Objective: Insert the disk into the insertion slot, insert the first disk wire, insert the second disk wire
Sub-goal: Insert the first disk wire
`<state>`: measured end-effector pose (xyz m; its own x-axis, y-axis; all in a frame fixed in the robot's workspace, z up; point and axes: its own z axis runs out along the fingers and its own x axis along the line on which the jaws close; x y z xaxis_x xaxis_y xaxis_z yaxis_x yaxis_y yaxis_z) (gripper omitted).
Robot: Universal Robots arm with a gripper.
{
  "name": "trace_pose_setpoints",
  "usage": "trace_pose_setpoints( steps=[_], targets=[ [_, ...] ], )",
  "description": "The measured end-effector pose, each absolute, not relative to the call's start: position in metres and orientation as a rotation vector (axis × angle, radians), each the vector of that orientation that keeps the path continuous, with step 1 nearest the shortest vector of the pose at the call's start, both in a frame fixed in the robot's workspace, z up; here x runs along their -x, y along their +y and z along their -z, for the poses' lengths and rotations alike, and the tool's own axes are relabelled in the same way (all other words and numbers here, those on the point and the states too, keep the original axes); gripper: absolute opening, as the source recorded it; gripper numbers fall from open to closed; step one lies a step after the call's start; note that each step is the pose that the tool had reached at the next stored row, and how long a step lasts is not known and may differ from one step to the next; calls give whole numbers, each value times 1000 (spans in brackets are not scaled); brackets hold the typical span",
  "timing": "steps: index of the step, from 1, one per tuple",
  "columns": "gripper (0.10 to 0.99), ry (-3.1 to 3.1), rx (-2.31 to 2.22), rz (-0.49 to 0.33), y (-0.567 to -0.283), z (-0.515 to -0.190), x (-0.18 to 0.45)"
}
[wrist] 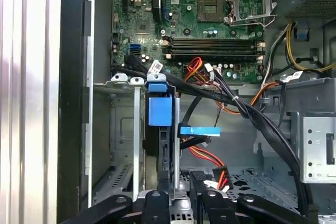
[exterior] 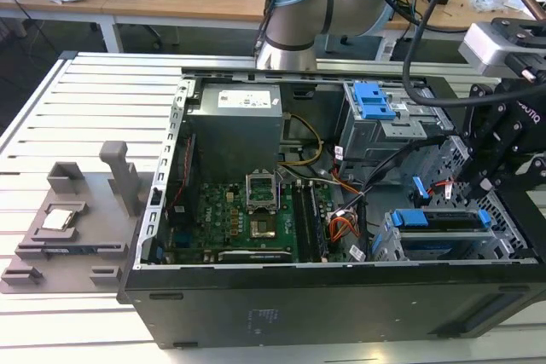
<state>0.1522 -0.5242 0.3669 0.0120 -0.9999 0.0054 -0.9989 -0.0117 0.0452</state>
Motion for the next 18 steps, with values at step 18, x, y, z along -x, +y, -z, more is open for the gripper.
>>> trace_pose_setpoints(
  steps=[18],
  targets=[
    [302, -2099, -2219, -32, -494, -355, -183]
  ],
)
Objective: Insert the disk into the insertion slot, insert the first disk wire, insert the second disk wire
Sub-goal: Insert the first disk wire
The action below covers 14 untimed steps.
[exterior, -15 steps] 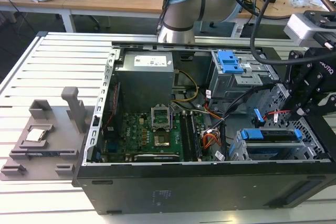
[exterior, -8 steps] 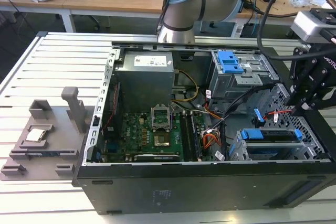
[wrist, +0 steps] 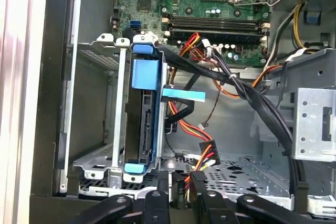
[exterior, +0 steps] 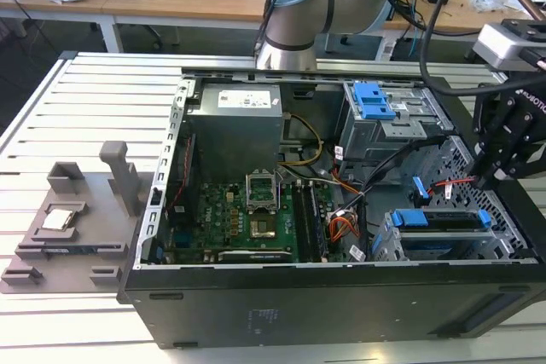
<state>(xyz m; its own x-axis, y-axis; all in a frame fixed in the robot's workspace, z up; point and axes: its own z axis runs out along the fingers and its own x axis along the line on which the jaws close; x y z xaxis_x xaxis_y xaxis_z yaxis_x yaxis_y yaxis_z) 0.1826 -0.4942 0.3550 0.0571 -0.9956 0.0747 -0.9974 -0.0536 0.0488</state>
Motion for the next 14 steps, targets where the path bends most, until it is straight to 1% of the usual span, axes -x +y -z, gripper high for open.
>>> trace_pose_setpoints(
  steps=[4, 5, 7, 14],
  targets=[
    [302, -2097, -2217, -35, -494, -355, -183],
    [286, -2097, -2217, -35, -494, -355, -183],
    [169, -2097, -2217, -36, -494, -355, -183],
    [169, -2097, -2217, -36, -494, -355, -183]
  ],
)
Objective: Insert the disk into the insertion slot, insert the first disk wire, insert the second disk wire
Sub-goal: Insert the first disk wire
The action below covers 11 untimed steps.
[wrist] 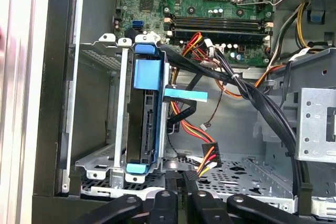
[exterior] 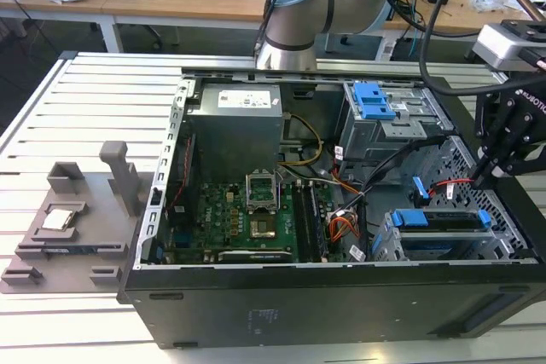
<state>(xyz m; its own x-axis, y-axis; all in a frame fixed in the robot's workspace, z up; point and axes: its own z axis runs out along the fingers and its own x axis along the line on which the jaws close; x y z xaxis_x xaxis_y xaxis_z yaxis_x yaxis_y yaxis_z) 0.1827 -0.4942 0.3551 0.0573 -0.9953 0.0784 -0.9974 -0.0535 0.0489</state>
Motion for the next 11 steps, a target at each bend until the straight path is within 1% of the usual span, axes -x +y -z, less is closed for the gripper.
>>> trace_pose_setpoints(
  steps=[7, 11],
  targets=[
    [169, -2097, -2217, -35, -494, -361, -181],
    [169, -2097, -2217, -35, -494, -361, -164]
  ],
)
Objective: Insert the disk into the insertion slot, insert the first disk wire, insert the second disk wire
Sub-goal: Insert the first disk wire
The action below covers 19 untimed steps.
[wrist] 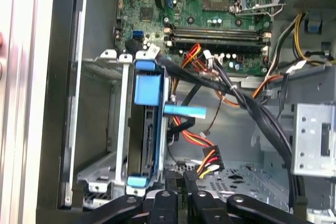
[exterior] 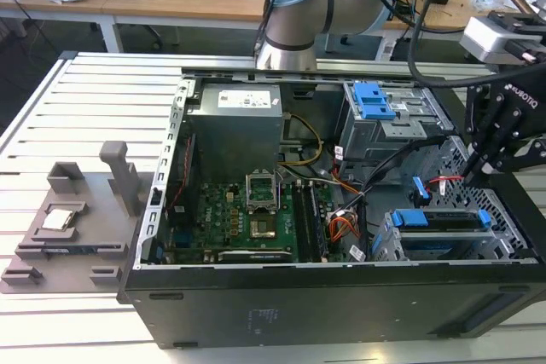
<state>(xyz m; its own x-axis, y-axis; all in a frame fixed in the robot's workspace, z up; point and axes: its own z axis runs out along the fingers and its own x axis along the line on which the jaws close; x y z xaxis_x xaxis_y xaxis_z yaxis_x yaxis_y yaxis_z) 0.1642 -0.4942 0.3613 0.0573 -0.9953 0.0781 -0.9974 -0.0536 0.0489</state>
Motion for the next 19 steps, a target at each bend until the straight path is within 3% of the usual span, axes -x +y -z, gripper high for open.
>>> trace_pose_setpoints(
  steps=[19],
  targets=[
    [169, -2097, -2217, -35, -494, -361, -122]
  ],
)
